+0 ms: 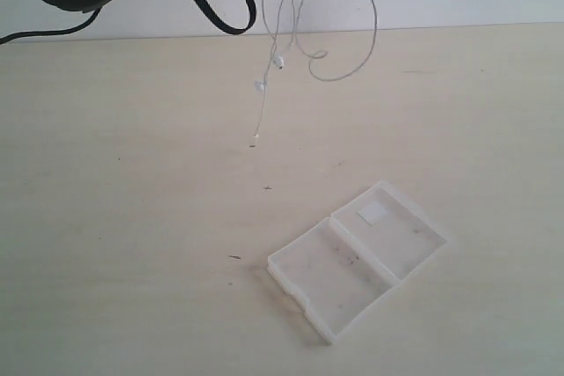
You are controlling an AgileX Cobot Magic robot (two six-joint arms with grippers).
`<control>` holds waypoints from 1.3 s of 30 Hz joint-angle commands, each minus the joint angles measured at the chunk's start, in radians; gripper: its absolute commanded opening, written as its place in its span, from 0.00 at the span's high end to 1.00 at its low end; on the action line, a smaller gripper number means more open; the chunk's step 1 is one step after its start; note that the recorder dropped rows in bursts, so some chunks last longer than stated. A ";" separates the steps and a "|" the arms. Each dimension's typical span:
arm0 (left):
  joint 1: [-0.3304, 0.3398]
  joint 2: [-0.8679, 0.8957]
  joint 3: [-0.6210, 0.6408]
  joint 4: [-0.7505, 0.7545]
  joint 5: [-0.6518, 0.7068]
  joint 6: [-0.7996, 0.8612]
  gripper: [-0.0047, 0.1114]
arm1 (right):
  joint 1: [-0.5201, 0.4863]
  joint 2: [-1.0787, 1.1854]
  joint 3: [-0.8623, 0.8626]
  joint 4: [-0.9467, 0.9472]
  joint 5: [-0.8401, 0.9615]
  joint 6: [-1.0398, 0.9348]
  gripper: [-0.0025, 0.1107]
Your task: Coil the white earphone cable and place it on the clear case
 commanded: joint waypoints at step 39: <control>0.002 -0.067 -0.060 0.077 0.098 0.003 0.96 | 0.002 -0.046 0.000 0.707 0.122 -0.655 0.34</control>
